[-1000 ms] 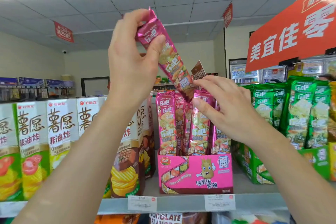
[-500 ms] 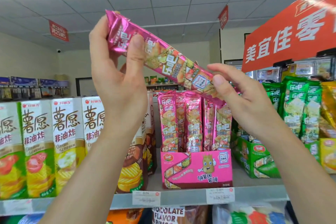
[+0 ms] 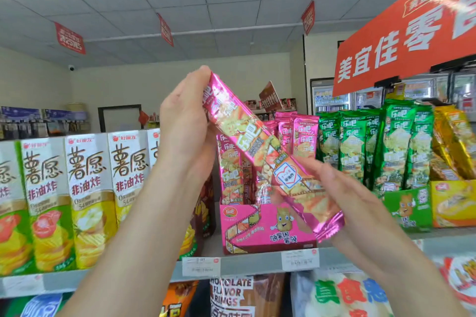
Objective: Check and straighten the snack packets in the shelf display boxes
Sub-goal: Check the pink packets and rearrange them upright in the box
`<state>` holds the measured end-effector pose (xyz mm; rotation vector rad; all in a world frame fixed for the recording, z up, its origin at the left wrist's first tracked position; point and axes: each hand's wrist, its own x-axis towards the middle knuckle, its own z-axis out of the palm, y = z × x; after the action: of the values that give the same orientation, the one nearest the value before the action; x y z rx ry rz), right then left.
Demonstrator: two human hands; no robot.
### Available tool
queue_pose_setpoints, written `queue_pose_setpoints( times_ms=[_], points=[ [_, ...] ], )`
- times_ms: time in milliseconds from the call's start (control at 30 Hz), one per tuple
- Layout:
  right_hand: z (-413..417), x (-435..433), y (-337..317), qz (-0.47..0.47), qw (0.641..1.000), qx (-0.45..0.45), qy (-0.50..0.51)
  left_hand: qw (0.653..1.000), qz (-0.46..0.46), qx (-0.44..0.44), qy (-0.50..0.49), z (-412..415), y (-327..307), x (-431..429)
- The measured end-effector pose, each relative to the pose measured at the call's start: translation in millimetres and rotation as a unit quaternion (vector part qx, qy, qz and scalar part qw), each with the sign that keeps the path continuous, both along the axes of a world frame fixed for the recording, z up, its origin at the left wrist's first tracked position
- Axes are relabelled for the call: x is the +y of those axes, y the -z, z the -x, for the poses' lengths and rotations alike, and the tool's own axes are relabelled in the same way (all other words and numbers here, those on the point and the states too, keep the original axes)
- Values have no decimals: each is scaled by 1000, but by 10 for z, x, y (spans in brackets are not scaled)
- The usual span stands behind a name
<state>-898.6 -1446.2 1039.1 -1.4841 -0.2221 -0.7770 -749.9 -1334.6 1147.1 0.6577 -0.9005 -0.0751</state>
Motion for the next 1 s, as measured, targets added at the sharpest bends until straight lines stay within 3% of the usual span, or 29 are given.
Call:
queue_pose_setpoints(
  times_ms=[233,533,767,1000],
  points=[
    [9,99,199,-151,988,2,-16,996,-61,47,37,-35,28,-7],
    [73,155,265,-120,992,8,-31,993,-95,53,55,-26,59,-54],
    [27,254,302,-178,981,-53,-63,995,-66,-66,46,125,161,-115],
    [-6,298,319,-176,980,-72,-55,991,-74,-54,99,279,414,-158]
  ],
)
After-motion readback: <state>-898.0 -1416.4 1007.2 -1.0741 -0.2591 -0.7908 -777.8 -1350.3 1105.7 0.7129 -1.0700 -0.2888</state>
